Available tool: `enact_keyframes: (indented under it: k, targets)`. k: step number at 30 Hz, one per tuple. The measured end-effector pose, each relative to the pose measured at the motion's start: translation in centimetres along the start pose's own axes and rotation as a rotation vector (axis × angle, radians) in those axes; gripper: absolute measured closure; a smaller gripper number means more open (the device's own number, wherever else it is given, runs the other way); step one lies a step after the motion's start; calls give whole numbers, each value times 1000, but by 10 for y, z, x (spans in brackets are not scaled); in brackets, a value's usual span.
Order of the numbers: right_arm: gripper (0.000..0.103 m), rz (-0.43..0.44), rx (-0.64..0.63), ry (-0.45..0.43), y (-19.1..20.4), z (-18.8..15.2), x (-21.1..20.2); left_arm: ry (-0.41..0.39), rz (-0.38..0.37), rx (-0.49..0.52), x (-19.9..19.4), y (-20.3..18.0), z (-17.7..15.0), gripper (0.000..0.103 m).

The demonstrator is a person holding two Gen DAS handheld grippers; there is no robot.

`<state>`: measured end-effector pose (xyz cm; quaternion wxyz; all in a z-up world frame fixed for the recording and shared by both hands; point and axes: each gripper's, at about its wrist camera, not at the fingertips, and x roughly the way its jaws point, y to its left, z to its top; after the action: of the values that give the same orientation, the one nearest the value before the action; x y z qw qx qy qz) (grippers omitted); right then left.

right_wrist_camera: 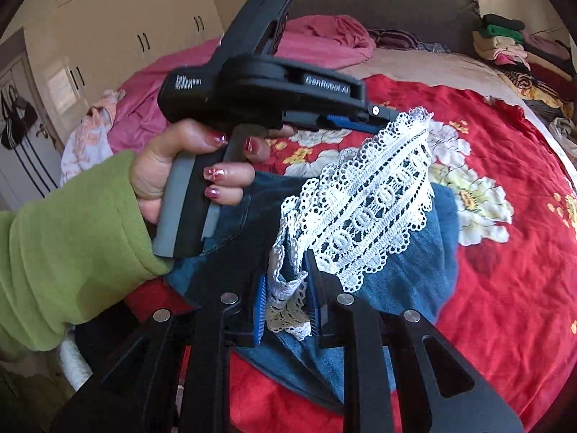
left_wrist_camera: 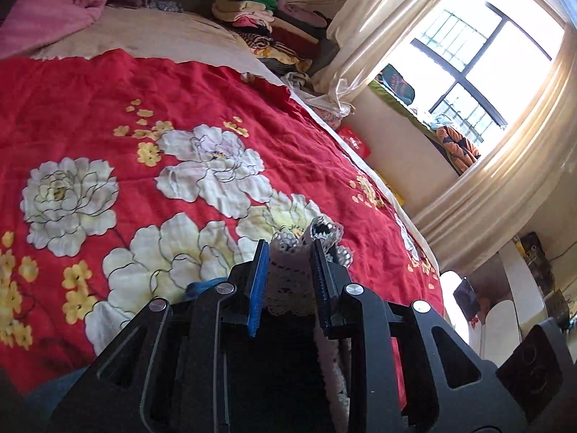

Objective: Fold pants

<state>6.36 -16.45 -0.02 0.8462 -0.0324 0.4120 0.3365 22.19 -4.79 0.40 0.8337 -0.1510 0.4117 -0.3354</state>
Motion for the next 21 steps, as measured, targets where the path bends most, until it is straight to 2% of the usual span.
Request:
enact_keyframes:
  k: [2,3,4,6,9,15,18,19,20,21]
  targets:
    - [85,20,-19,43,13,-5,17,-22,7,-68,-13,18,-6,85]
    - [85,25,-31,59,20,-7,25,-31,10,-94,-19,25,-10,81]
    - [85,19,-49,71,27,-8,31,-35,16,-114,-25,32,-13,65]
    - [85,-9,-91,87,39,-14,40,-34,21,-155,-33,45,-22,49]
    - [85,-29,-125,93,50,-18,43,-14,28,-217,-38,61,-34,43]
    - [85,-7,-104,71,44,-24,30,88,63,-217,-15,63,-39,36]
    - [85,30,-30,50,29,-23,21,124,78,-209,1,60,-37,36]
    - [85,36,-12,47,25,-23,20,126,84,-201,3,57,-36,46]
    - [85,37,2,44,22,-23,18,128,88,-188,6,54,-36,76]
    - [85,34,10,40,20,-22,16,132,96,-181,7,51,-36,85]
